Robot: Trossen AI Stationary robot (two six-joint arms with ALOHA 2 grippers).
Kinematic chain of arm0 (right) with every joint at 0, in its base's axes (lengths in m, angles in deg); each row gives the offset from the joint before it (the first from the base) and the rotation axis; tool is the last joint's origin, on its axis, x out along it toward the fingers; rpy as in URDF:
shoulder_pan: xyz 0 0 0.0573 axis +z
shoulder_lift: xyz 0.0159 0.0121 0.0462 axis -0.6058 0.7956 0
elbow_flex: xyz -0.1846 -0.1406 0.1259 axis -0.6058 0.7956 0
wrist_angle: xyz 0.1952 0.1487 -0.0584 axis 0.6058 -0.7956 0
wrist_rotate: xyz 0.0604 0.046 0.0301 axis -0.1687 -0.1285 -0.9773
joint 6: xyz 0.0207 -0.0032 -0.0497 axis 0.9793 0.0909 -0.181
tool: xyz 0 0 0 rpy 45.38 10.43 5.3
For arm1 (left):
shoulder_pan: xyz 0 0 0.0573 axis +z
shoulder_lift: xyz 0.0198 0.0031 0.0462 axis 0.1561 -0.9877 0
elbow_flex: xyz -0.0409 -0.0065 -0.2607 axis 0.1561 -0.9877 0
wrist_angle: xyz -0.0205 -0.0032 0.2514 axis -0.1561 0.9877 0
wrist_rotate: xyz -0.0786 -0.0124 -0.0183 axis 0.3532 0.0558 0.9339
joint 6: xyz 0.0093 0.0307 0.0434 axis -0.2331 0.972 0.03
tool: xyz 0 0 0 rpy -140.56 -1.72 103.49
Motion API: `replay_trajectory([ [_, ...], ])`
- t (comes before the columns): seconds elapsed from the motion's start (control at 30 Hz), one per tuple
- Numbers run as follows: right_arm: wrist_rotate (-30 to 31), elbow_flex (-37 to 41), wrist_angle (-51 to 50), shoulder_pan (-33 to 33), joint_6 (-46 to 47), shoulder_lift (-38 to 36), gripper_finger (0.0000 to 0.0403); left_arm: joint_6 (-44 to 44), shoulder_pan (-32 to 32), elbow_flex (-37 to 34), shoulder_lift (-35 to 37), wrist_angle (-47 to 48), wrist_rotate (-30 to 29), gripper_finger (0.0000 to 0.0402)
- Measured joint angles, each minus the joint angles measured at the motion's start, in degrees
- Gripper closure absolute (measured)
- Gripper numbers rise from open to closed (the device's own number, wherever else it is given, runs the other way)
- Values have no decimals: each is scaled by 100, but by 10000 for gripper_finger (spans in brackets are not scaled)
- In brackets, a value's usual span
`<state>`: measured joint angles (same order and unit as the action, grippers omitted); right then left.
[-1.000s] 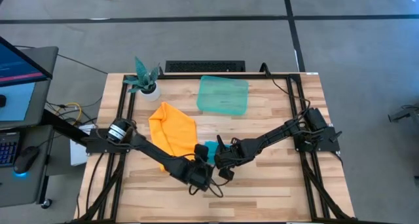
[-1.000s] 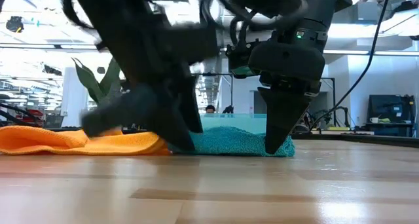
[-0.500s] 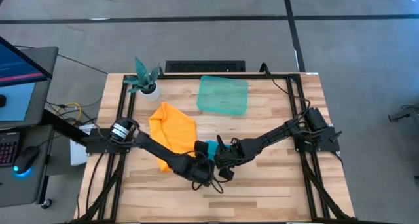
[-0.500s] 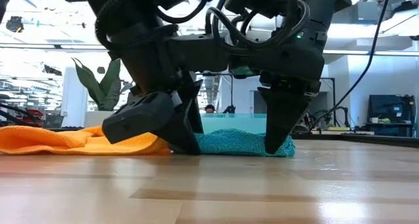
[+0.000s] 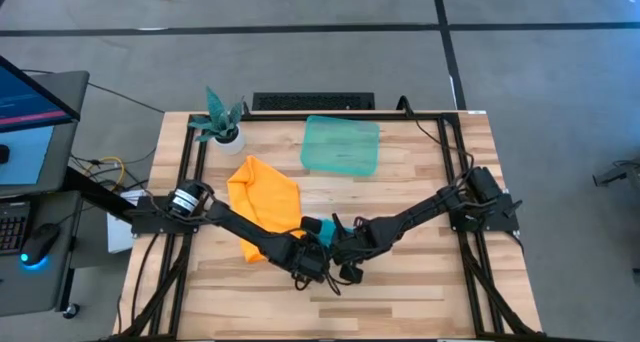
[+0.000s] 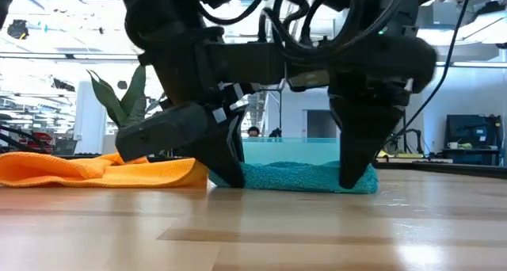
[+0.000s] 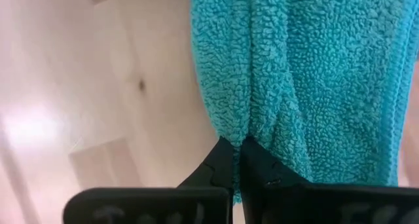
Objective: Roll microfiber towels into tight, uniform cylinder then place into a basket
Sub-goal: Roll the blue microfiber towel
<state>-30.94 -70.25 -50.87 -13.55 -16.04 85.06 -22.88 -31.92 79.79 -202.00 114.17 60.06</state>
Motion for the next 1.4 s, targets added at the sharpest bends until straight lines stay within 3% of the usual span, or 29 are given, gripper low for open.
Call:
replay_trajectory([
  [0.27, -411, -223, 58, 374, -169, 23, 382, -231, -400, 674, -26, 394, 651, 380],
  [0.5, -620, -488, 223, 838, -507, 21, 382, -1384, -566, 1178, -26, 864, 1005, 380],
  [0.8, -728, -754, 193, 1131, -625, 21, 378, -2452, -386, 1179, -15, 573, 1650, 379],
  [1.03, -805, -760, 283, 1166, -629, 14, 382, -2590, 48, 1069, -4, 247, 2257, 379],
  [1.4, -438, -754, 101, 1229, -365, 21, 383, -2916, 609, 547, -4, -446, 3005, 379],
])
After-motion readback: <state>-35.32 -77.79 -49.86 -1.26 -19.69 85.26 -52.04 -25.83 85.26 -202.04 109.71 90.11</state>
